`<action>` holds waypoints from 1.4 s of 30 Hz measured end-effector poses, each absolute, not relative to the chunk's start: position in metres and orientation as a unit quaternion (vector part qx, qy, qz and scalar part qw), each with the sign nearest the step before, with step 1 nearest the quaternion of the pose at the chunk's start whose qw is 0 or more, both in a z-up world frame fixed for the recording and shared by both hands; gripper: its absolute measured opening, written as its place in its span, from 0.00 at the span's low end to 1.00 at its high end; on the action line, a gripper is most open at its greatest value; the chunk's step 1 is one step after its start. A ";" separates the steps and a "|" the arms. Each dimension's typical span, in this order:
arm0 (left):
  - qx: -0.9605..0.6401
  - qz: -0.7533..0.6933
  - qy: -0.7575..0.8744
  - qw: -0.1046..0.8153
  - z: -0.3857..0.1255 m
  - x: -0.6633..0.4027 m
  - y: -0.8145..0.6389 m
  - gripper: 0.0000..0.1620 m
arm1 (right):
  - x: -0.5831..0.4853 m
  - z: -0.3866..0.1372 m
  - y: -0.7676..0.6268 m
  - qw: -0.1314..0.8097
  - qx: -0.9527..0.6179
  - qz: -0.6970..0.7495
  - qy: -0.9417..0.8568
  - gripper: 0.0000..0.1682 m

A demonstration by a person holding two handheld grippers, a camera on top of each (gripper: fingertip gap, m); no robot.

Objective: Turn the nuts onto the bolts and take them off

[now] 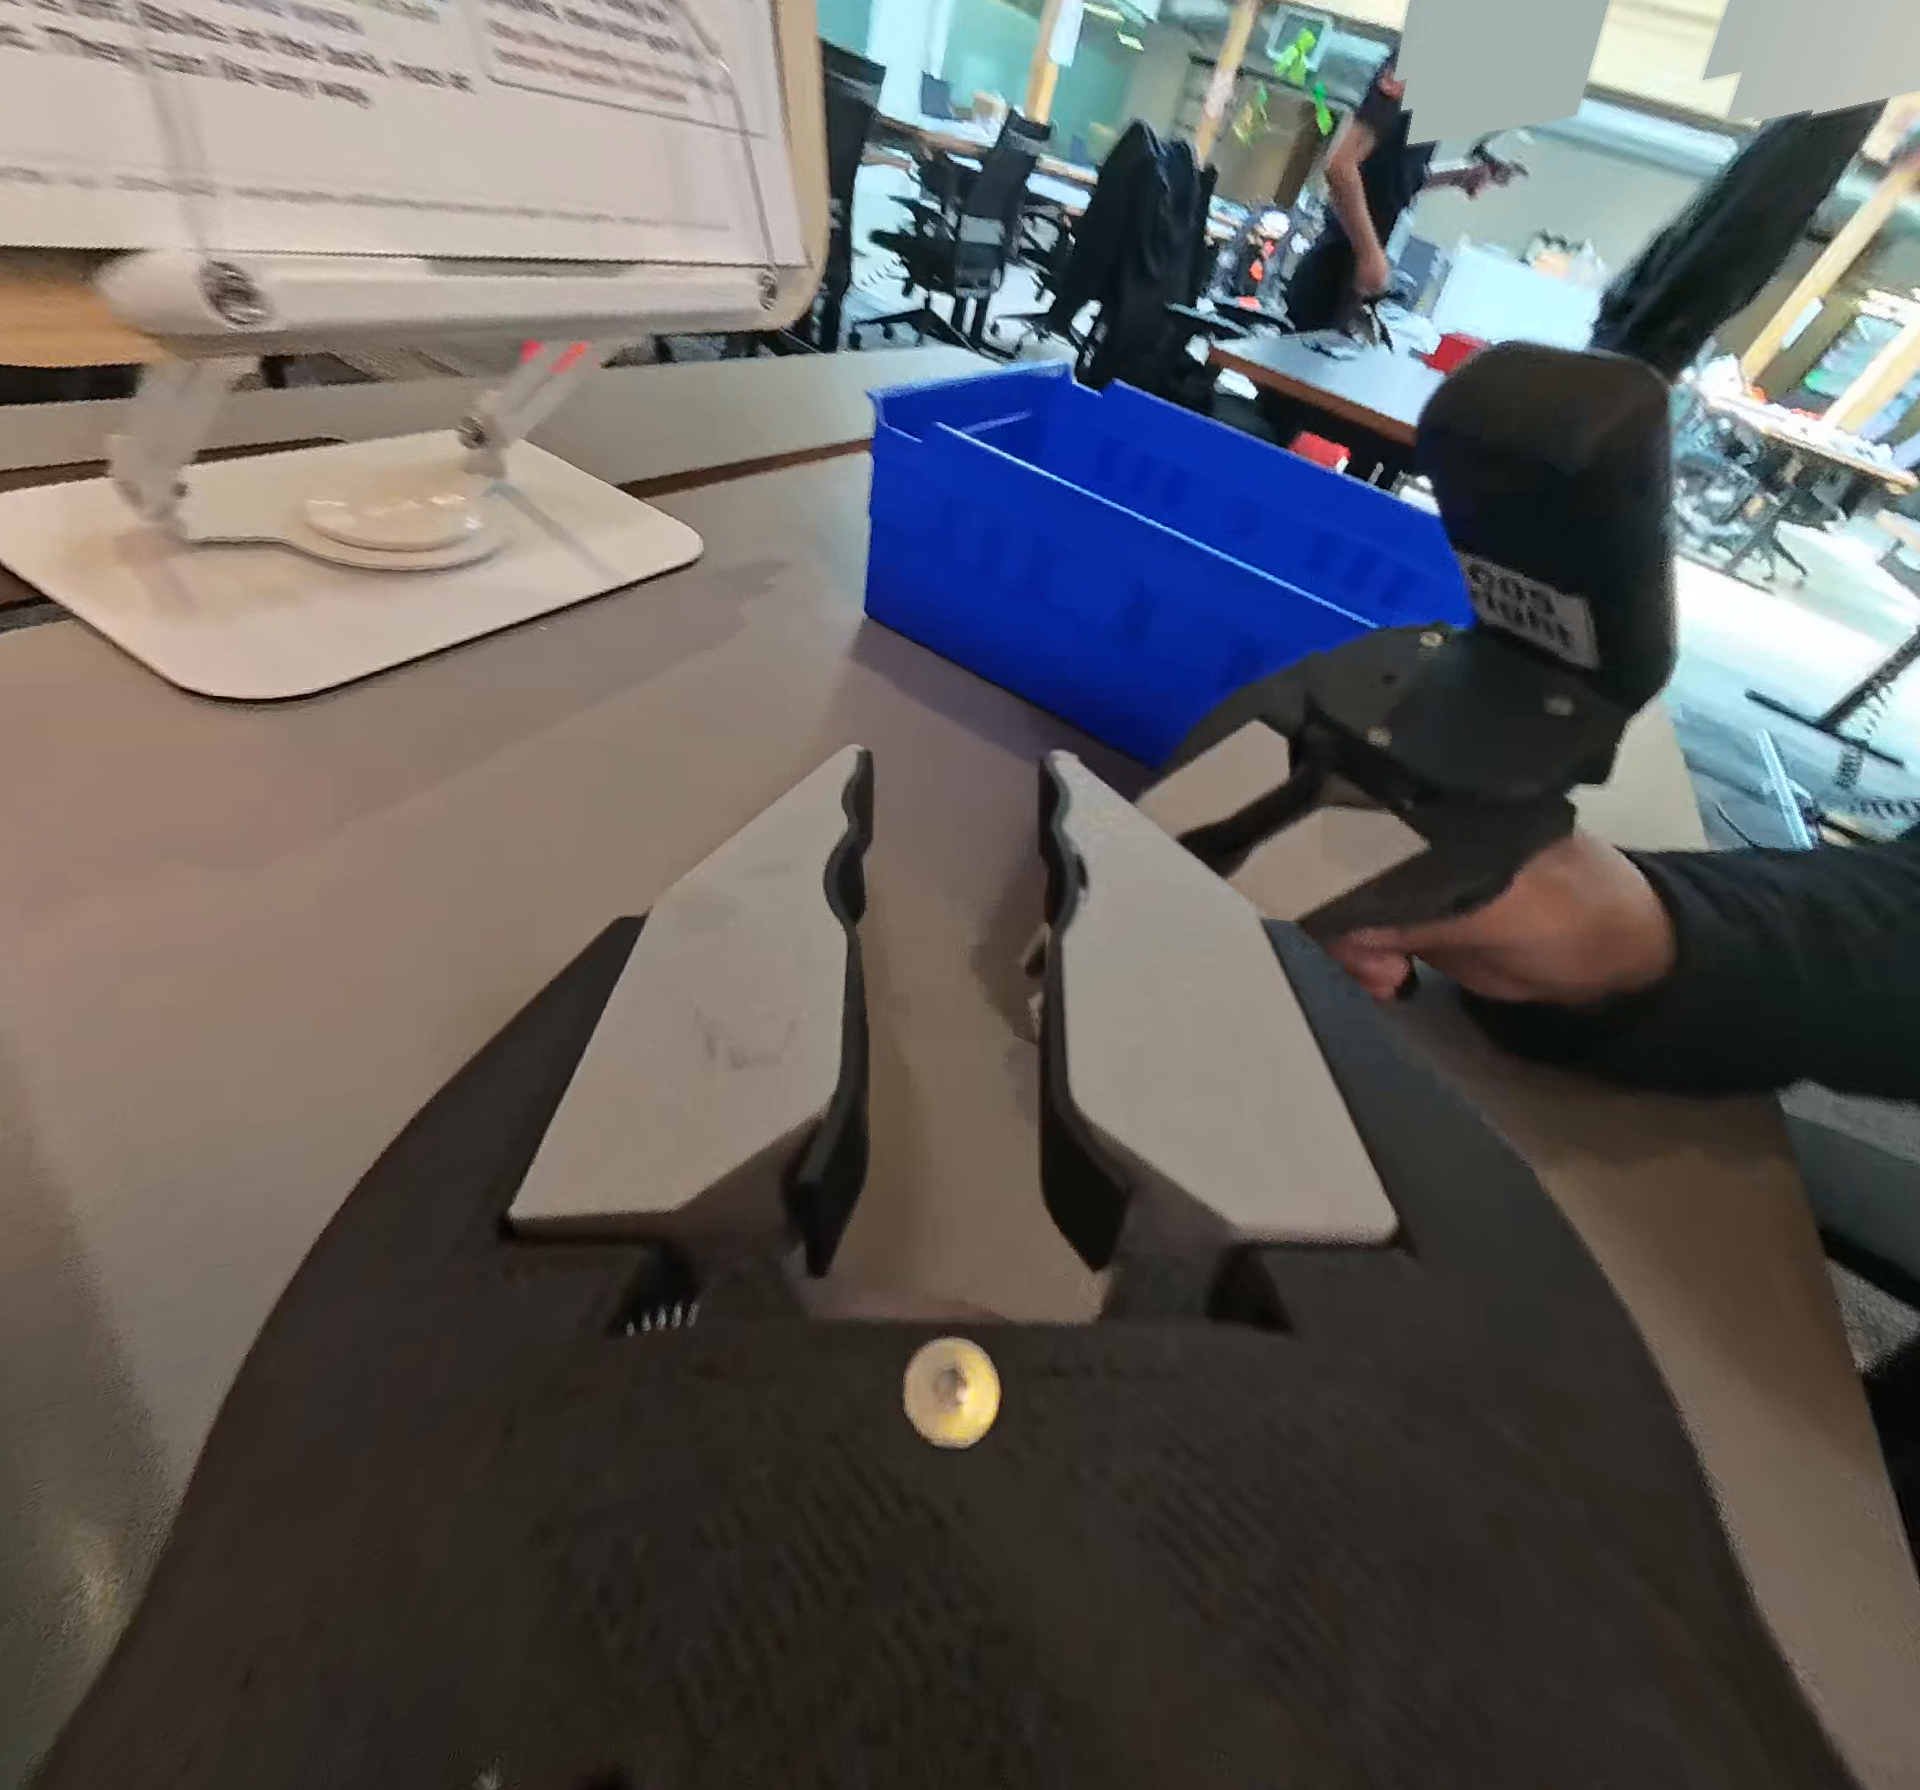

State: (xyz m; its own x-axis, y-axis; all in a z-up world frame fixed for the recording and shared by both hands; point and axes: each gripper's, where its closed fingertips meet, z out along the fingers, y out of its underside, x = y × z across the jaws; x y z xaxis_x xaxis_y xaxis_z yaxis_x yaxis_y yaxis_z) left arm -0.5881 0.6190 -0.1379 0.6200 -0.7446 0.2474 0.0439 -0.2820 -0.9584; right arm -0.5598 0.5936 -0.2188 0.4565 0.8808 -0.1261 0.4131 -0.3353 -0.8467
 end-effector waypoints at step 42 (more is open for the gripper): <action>-0.774 -0.304 0.365 0.418 -0.204 -0.559 0.597 0.19 | -0.546 -0.142 0.580 0.509 -0.675 0.261 -0.465 0.09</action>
State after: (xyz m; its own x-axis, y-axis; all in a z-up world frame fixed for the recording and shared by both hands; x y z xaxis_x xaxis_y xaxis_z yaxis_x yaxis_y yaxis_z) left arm -0.5590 0.5967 -0.2044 0.5492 -0.8192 0.1653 -0.3107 -0.3838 -0.8695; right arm -0.5455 0.5797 -0.1419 0.4304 0.8944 0.1214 0.3628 -0.0482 -0.9306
